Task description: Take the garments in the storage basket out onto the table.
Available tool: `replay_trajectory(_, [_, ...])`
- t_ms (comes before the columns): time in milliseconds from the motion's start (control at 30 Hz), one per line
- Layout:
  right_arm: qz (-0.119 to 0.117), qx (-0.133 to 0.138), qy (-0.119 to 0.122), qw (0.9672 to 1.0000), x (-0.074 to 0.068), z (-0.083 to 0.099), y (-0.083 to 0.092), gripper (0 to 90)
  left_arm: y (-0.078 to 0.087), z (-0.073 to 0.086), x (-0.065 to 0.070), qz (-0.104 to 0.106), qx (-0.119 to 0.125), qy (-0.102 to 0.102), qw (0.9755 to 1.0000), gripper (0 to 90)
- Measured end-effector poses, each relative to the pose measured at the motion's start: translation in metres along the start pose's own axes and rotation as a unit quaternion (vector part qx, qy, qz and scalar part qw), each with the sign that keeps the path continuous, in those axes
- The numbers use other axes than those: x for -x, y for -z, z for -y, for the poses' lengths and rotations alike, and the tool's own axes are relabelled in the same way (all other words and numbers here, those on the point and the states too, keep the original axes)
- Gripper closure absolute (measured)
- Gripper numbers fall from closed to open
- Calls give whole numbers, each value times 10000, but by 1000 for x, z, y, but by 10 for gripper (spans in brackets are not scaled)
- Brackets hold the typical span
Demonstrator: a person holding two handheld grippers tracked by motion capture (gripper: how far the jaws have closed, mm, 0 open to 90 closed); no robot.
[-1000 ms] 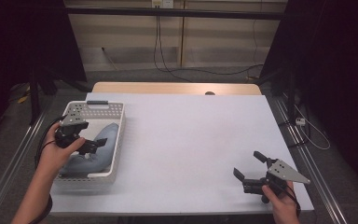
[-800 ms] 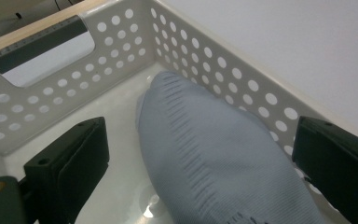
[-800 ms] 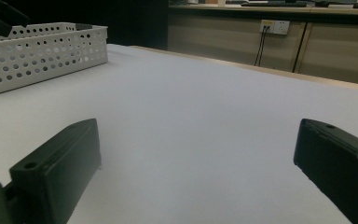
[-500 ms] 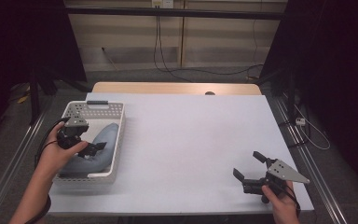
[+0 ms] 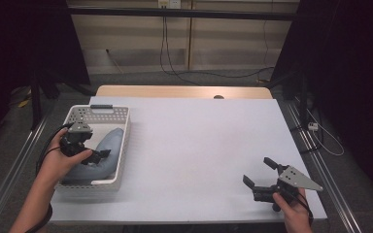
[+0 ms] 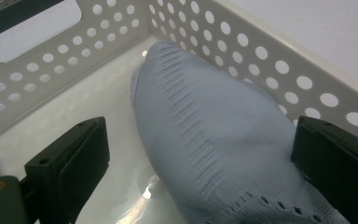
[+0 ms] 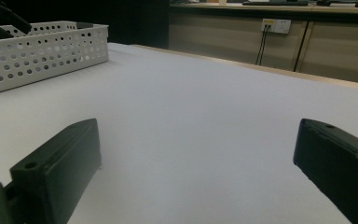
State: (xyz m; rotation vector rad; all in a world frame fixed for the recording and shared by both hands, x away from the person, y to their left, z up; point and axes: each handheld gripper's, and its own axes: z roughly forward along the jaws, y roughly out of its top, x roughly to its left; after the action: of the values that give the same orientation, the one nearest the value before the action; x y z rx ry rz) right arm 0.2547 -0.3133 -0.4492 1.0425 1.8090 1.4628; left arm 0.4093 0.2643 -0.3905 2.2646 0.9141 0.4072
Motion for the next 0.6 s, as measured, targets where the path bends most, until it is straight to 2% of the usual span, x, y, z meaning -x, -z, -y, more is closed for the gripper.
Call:
replay_trajectory(133, [-1, 11, 8, 10000, 0, 0, 0, 4, -1, 1, 1, 66, -6, 85, 9999, 41])
replay_trajectory(267, [-1, 4, 18, 10000, -1, 0, 0, 4, -2, 3, 2, 128, -90, 83, 9998, 44])
replay_trajectory(433, [6, 4, 13, 10000, 0, 0, 0, 4, -4, 4, 3, 201, -164, 252, 9993, 49])
replay_trajectory(600, [5, 6, 20, 10000, 0, 0, 0, 4, -4, 5, 2, 227, -189, 316, 9991, 50])
